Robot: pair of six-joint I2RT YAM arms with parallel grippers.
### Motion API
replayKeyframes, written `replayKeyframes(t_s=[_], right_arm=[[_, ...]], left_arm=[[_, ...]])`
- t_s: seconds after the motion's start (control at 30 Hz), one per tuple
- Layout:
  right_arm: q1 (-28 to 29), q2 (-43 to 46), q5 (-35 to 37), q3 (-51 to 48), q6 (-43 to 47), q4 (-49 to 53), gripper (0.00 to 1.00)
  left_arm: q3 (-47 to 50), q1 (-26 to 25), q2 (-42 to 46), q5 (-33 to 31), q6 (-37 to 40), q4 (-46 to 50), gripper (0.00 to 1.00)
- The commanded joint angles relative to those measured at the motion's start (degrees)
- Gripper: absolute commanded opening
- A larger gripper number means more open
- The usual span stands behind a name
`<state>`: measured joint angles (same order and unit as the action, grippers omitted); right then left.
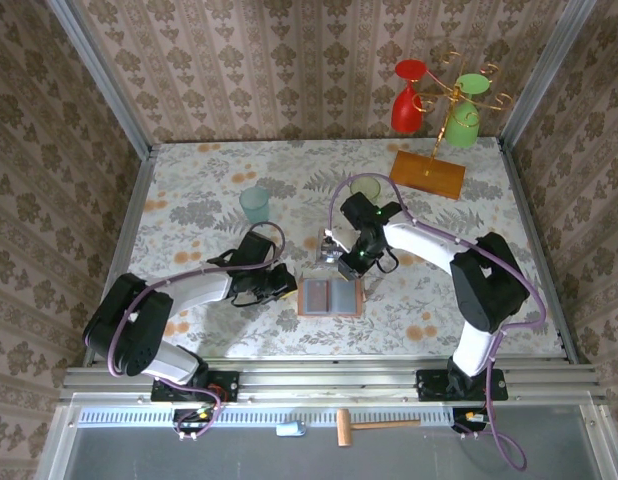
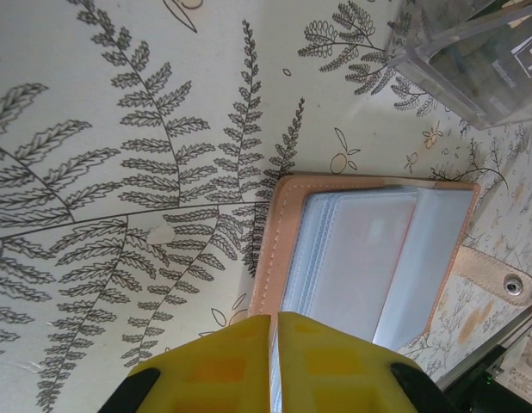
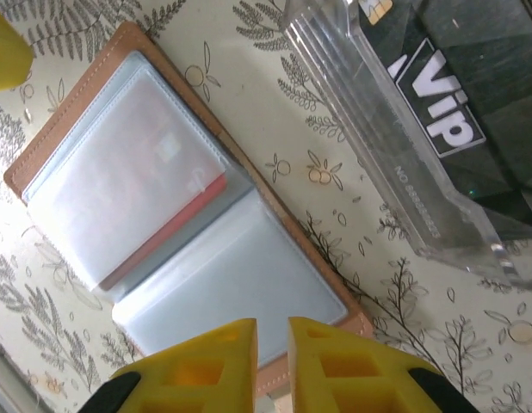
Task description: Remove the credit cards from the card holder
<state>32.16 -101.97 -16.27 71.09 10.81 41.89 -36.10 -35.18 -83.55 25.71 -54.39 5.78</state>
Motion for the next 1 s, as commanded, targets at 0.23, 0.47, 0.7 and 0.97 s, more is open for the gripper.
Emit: replayKeyframes(t_s=[0.23, 0.47, 0.7, 0.97], right_arm=[[0.4, -3.4, 6.8, -1.0, -6.1, -8.9, 0.14], [0.4, -5.0, 7.9, 0.3, -6.3, -8.4, 0.14], [0.5, -3.7, 10.8, -0.3, -6.2, -8.9, 0.13], [0.7, -3.4, 12.4, 0.3, -6.7, -7.8, 0.13]], left_arm=[[-1.5, -0.2, 0.3, -0.3, -0.7, 0.2, 0.11], [-1.5, -0.3, 0.3, -0.1, -0.6, 0.4, 0.11], [-1.3, -0.3, -0.3, 0.4, -0.5, -0.4, 0.11], [-0.8, -0.5, -0.6, 1.0, -0.4, -0.9, 0.11]])
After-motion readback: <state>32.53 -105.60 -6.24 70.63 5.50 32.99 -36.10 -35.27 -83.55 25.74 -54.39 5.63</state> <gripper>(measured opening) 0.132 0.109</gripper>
